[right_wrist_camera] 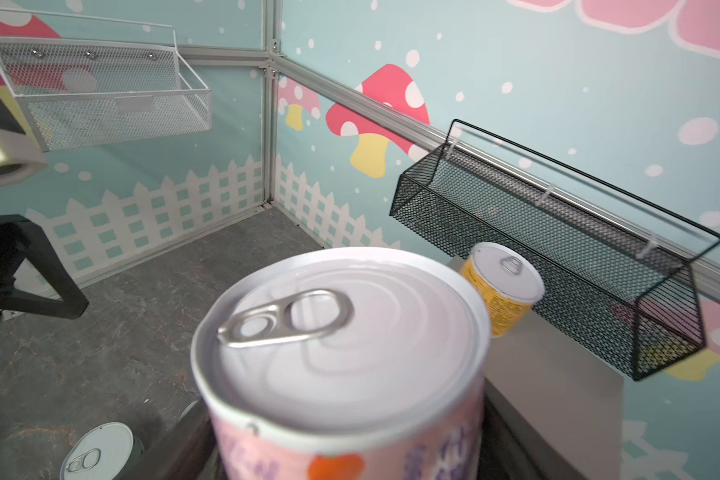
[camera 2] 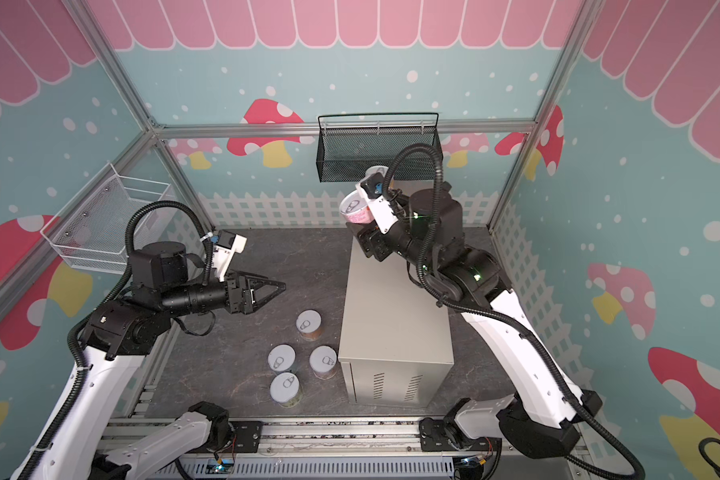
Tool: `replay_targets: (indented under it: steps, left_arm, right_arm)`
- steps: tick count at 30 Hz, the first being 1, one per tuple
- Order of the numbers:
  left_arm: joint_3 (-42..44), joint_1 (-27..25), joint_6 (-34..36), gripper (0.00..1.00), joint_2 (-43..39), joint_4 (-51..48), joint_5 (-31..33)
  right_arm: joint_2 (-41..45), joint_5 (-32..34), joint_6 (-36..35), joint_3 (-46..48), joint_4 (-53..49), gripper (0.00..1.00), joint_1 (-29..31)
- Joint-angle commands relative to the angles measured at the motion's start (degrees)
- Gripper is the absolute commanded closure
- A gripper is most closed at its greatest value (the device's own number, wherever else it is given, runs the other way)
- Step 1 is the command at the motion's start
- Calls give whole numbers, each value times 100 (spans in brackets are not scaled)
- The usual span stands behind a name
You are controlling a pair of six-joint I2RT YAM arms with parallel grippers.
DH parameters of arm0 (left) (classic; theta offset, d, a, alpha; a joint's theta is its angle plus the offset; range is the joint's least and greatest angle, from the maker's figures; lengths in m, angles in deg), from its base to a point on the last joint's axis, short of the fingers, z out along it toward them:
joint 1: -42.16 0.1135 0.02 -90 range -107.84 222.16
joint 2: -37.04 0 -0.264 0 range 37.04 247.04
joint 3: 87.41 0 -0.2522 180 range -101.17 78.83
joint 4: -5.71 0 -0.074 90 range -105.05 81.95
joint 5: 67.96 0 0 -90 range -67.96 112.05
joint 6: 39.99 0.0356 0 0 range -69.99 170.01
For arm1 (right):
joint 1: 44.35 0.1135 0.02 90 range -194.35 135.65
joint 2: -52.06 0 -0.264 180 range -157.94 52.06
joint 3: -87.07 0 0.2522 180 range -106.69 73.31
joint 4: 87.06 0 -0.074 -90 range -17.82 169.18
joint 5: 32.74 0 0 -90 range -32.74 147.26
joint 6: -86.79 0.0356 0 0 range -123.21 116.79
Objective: Place and organize the canned foods onto the counter
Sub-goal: 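Open the left gripper while the right gripper carries the pink can onto the cabinet, then lower the pink can beside the yellow can with the right gripper while the left hovers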
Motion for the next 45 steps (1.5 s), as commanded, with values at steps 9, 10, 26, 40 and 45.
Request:
replay_targets:
  steps: [9, 10, 26, 40, 45]
  left_arm:
    - [-641, -2008, 1436, 1, 722, 388, 1488]
    - [-630, -2070, 1513, 1, 763, 447, 1482]
    - [-1350, -2119, 2064, 0, 1228, 977, 1313]
    - [-933, -2119, 2012, 1, 1333, 1401, 1446]
    - [-508, -2119, 1998, 1, 1156, 1642, 1584]
  right_arm:
    - [303, -702, 203, 886, 443, 33, -1389]
    - [327, -800, 172, 985, 564, 33, -1511]
    - [372, -1671, 79, 1930, 1853, 33, -2326]
    - [199, -1956, 138, 2102, 2077, 23, -2539]
    - [292, -1958, 74, 2334, 2068, 22, -2548]
